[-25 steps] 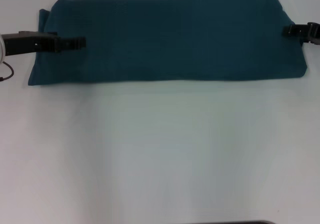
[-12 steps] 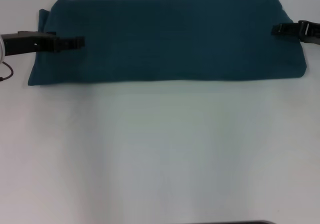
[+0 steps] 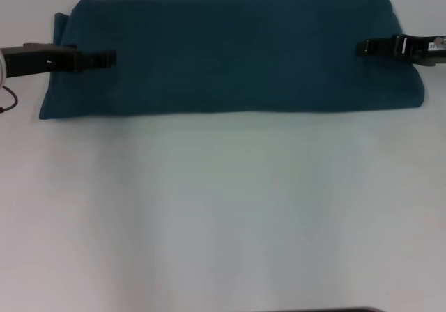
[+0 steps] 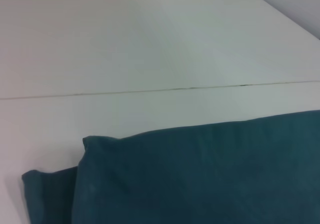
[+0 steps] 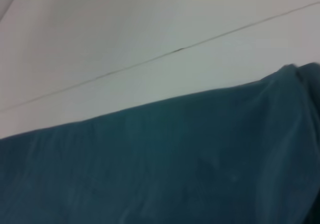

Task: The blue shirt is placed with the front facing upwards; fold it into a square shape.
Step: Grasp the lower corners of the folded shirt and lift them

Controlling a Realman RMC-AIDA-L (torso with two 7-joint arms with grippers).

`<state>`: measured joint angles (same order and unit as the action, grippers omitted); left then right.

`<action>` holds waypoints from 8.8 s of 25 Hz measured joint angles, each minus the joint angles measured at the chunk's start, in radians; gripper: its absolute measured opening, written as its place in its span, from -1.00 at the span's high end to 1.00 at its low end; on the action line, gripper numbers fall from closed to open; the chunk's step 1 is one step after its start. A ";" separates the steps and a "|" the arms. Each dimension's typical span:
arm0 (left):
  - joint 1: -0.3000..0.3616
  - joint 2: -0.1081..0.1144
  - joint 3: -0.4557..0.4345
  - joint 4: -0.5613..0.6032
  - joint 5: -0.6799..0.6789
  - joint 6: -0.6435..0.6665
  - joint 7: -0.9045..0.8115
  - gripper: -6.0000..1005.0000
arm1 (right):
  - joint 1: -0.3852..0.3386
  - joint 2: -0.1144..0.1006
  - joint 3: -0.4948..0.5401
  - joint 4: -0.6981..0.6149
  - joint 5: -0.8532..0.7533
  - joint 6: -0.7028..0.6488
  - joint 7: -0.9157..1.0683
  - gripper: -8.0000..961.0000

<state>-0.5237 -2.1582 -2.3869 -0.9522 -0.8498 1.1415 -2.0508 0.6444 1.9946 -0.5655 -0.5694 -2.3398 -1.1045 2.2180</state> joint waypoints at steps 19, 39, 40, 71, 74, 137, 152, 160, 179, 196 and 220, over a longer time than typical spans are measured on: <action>-0.001 0.000 0.000 0.000 0.000 -0.010 0.002 -0.83 | -0.065 -0.014 0.017 -0.035 0.061 -0.011 0.000 -0.46; -0.001 -0.003 0.000 0.009 -0.006 -0.016 0.002 -0.83 | -0.101 -0.051 0.013 -0.095 0.157 -0.071 0.011 -0.46; -0.001 -0.003 0.000 0.009 -0.006 -0.016 0.002 -0.83 | -0.101 -0.051 0.012 -0.090 0.154 -0.066 0.011 -0.46; 0.000 0.000 0.000 0.003 -0.005 -0.024 0.014 -0.83 | -0.018 0.017 -0.044 0.022 0.128 0.027 -0.027 -0.46; 0.000 0.000 0.000 0.004 -0.005 -0.025 0.020 -0.83 | -0.015 0.019 -0.044 0.026 0.124 0.035 -0.027 -0.46; 0.005 -0.003 0.000 0.008 -0.008 -0.017 0.026 -0.83 | -0.069 0.001 -0.031 -0.026 0.172 0.043 -0.024 0.67; 0.004 -0.004 0.000 0.010 -0.008 -0.017 0.026 -0.83 | -0.109 -0.013 0.022 -0.035 0.178 0.053 -0.025 0.95; 0.001 -0.005 0.000 0.010 -0.008 -0.017 0.026 -0.83 | -0.108 -0.010 0.008 -0.003 0.171 0.113 -0.026 0.94; 0.005 -0.002 0.000 0.008 -0.005 -0.012 0.024 -0.83 | -0.121 -0.015 0.017 -0.033 0.178 0.062 -0.028 0.49; 0.051 0.012 0.000 -0.060 0.002 0.091 0.014 -0.83 | -0.270 -0.048 0.022 -0.120 0.157 -0.191 -0.018 0.02; 0.061 0.015 -0.007 -0.058 0.014 0.092 0.013 -0.83 | -0.169 -0.039 0.010 -0.026 0.100 -0.132 -0.071 0.44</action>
<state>-0.4625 -2.1433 -2.3939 -1.0103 -0.8355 1.2339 -2.0380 0.4750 1.9553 -0.5552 -0.5954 -2.2397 -1.2369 2.1471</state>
